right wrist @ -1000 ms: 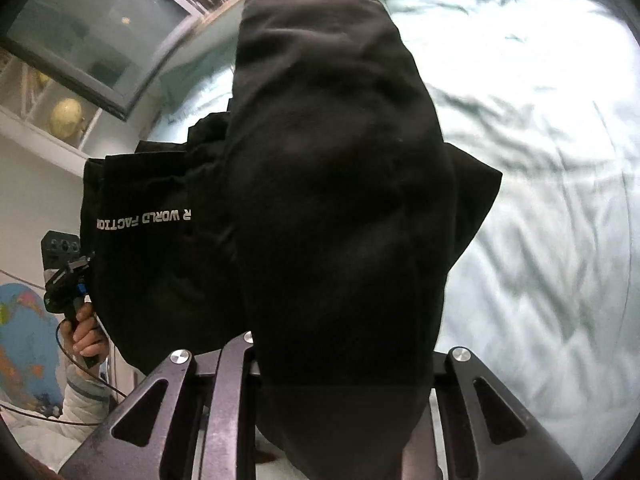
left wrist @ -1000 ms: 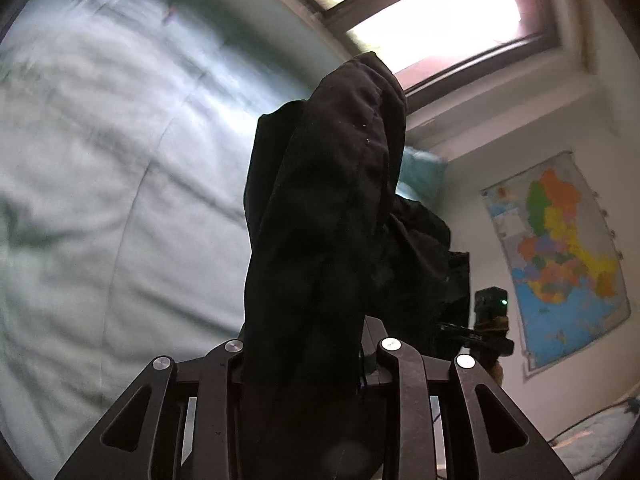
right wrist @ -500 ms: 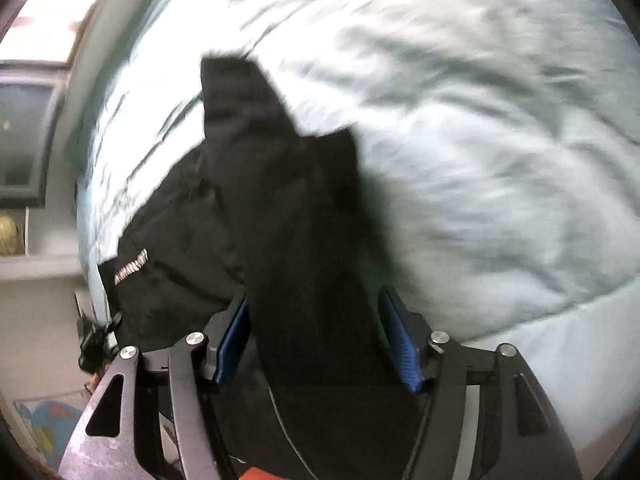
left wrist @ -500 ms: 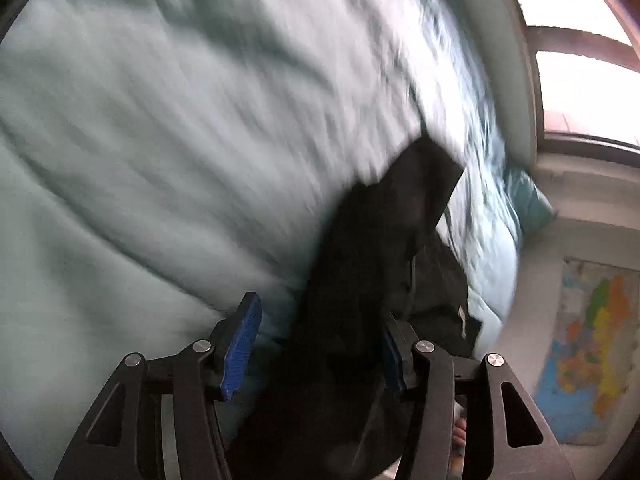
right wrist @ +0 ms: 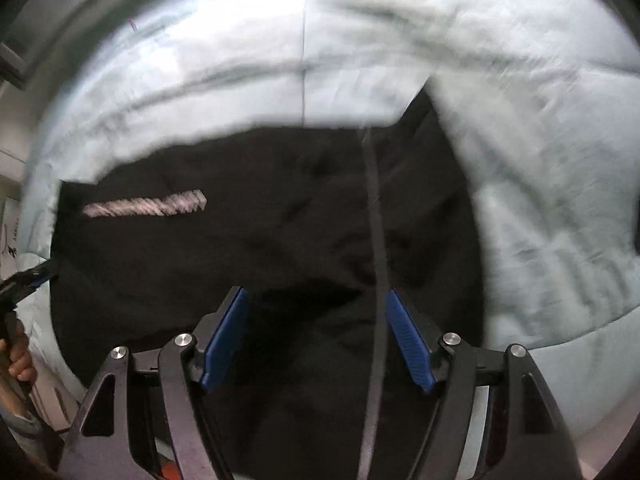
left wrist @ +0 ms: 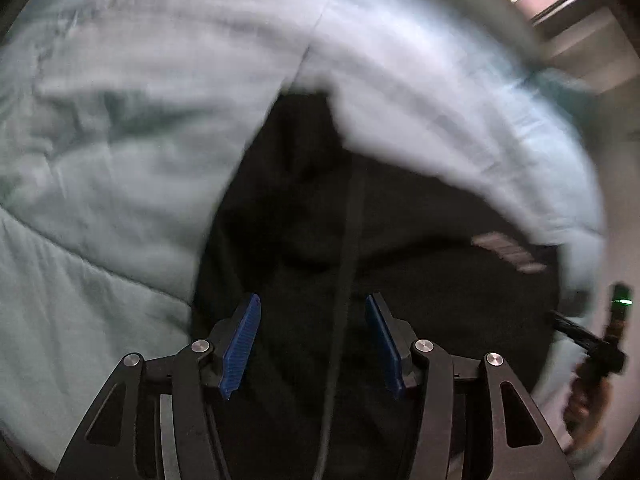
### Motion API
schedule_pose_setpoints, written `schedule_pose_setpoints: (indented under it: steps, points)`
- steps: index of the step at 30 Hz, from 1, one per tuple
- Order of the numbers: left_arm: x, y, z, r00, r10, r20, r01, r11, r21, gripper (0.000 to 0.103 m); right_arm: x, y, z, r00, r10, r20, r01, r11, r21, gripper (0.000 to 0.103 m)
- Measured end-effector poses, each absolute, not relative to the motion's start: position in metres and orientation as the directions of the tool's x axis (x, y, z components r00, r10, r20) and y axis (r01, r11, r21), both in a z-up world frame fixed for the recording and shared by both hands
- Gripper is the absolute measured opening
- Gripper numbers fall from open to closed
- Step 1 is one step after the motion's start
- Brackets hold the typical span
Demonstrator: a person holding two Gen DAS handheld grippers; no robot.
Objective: Fold large clothes
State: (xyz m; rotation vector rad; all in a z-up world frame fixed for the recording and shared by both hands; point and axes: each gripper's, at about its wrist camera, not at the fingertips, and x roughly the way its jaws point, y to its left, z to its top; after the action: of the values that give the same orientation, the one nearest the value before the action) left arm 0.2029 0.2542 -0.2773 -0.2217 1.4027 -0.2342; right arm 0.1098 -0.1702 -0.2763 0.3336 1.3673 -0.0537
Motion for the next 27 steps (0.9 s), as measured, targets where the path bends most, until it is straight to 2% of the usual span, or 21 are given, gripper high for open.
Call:
schedule_pose_setpoints:
  steps: [2,5,7,12,15,21,27]
  points:
    - [0.212,0.253,-0.306,0.130,-0.274,-0.953,-0.018,0.960,-0.279,0.065,0.119,-0.166,-0.307,0.165,0.152,-0.975,0.262,0.946,0.192,0.076]
    - [0.222,0.258,-0.302,0.128,-0.292,-0.948,-0.054,0.952,-0.301,0.068,0.123,-0.179,-0.317,0.166,0.203,-0.965,0.324,0.913,0.248,0.076]
    - [0.221,0.256,-0.288,0.147,-0.275,-0.950,-0.023,0.959,-0.281,0.066,0.123,-0.186,-0.312,0.166,0.222,-0.961,0.344,0.900,0.267,0.076]
    - [0.202,0.243,-0.232,0.227,-0.239,-0.944,0.090,0.970,-0.224,0.066,0.110,-0.187,-0.273,0.206,0.207,-0.956,0.324,0.908,0.266,0.077]
    - [0.188,0.231,-0.191,0.303,-0.241,-0.922,0.140,0.968,-0.208,0.066,0.100,-0.178,-0.227,0.272,0.194,-0.943,0.298,0.914,0.274,0.077]
    - [0.167,0.197,-0.113,0.427,-0.297,-0.854,0.223,0.950,-0.219,0.066,0.088,-0.148,-0.149,0.357,0.083,-0.930,0.224,0.959,0.172,0.077]
    - [0.138,0.172,-0.040,0.560,-0.288,-0.777,0.281,0.948,-0.150,0.066,0.084,-0.116,-0.089,0.431,0.062,-0.900,0.172,0.974,0.150,0.077]
